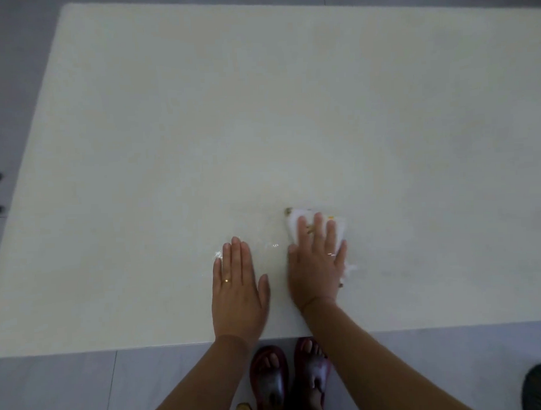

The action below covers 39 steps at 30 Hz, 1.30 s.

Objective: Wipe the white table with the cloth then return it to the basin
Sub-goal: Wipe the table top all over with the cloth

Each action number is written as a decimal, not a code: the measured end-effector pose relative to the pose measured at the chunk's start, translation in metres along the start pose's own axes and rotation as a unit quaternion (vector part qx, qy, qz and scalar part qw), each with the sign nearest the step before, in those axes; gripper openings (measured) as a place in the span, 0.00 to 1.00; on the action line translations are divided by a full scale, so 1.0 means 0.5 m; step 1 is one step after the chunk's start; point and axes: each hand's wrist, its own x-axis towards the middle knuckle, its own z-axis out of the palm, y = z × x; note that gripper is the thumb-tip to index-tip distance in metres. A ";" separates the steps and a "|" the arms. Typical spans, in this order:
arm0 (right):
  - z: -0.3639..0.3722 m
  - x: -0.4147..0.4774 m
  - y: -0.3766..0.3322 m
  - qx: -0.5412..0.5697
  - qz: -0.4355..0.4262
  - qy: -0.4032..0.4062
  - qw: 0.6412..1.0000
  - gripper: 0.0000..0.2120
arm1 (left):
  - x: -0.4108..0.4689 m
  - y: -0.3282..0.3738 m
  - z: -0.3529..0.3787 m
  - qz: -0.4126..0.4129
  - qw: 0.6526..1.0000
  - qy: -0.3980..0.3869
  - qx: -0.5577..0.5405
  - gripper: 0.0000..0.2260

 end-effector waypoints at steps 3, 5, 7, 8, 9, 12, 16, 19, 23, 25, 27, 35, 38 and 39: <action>0.021 -0.071 -0.046 -0.029 -0.130 -0.005 0.991 0.26 | 0.000 -0.002 0.001 -0.001 1.000 -0.003 0.018 0.26; 0.014 -0.067 -0.018 -0.033 -0.188 -0.002 0.982 0.26 | 0.000 -0.004 0.001 0.001 1.000 -0.009 0.025 0.27; 0.007 -0.050 0.044 -0.059 -0.202 0.000 0.978 0.26 | 0.001 -0.003 0.000 0.002 1.000 -0.007 0.017 0.27; 0.001 -0.043 0.079 -0.063 -0.174 -0.007 0.983 0.26 | 0.002 -0.002 0.000 0.001 1.000 -0.003 0.009 0.27; -0.007 -0.039 0.107 -0.054 -0.123 -0.014 0.991 0.26 | 0.001 -0.001 0.001 -0.002 1.000 -0.001 0.003 0.27; -0.007 -0.045 0.116 -0.006 0.024 0.016 1.000 0.28 | 0.000 0.000 0.004 -0.008 1.000 0.005 -0.002 0.28; 0.019 -0.095 0.029 -0.007 0.003 0.006 1.000 0.27 | 0.000 0.002 0.004 -0.006 1.000 -0.003 0.007 0.28; 0.016 -0.142 0.028 -0.052 -0.146 -0.006 0.988 0.26 | -0.001 0.001 0.001 -0.002 1.000 -0.003 0.021 0.28; -0.013 -0.117 0.138 -0.115 -0.255 -0.022 0.960 0.27 | -0.004 0.019 -0.008 -0.016 1.000 0.015 0.005 0.28; -0.028 -0.098 0.192 -0.096 -0.162 -0.012 0.982 0.27 | -0.005 0.047 -0.007 0.004 1.000 0.016 -0.012 0.28; -0.031 -0.095 0.208 -0.043 -0.030 0.011 0.999 0.29 | -0.006 0.085 0.000 0.029 0.999 0.013 -0.027 0.28; -0.006 -0.169 0.162 -0.073 -0.165 -0.008 0.984 0.27 | -0.020 0.127 0.042 0.044 0.998 -0.016 0.030 0.28; -0.030 -0.134 0.277 -0.096 -0.203 0.000 0.975 0.28 | -0.022 0.134 0.043 0.036 0.999 -0.017 0.009 0.28; -0.042 -0.125 0.316 -0.092 -0.166 0.000 0.982 0.28 | -0.024 0.136 0.042 0.034 0.999 -0.014 0.002 0.28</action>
